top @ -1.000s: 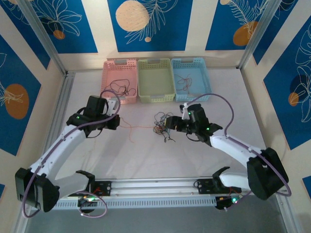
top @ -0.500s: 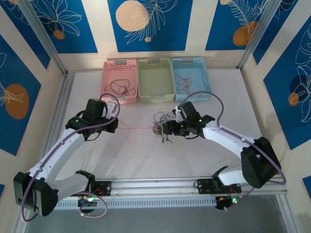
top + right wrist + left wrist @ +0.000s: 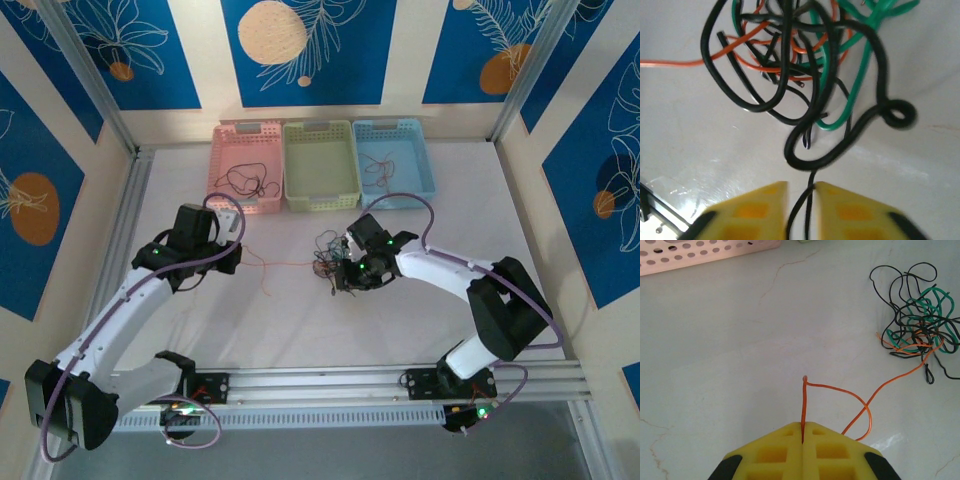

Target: Untangle the cables

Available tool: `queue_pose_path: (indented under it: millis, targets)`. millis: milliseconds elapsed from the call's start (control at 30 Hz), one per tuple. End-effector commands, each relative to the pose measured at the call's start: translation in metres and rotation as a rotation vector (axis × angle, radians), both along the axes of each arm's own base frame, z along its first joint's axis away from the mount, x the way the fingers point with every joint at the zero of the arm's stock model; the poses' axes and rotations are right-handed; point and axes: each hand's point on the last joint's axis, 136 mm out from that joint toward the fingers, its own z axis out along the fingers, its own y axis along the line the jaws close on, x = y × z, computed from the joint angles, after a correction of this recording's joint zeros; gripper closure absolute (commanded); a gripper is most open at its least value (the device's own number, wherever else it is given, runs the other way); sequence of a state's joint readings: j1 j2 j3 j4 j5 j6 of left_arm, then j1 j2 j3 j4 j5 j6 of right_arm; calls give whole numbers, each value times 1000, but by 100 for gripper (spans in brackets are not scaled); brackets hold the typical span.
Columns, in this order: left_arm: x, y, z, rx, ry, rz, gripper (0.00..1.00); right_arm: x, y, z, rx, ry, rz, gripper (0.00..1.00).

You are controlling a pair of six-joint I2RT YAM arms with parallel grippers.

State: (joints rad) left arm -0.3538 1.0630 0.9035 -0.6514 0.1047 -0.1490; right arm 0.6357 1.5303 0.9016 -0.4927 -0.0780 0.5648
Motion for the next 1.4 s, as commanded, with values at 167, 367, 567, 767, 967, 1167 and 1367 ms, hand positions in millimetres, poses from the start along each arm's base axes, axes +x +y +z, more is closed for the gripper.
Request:
queue_pose_path:
  millis: [167,367,567,767,967,1167,1367]
  targets:
    - [3,25,10,102,-76,71,100,-6,0,22,101,-48,17,100]
    - [2,85,50,256,-250,301,100,4,-35,40,173,-115,-79,100]
    - [-29,134,128,319,-456,493,100,22,-116,46,122,-207,-374,100]
    - [-67,172,176,445,-552,601,100,24,-178,44,128,-275,-656,100]
    - [-85,199,206,601,-614,676,100,18,-214,45,95,-334,-817,100]
    - [-85,205,224,645,-643,711,100,14,-235,44,67,-366,-921,100]
    - [-52,132,179,317,-523,404,100,21,-217,48,164,-355,-844,100]
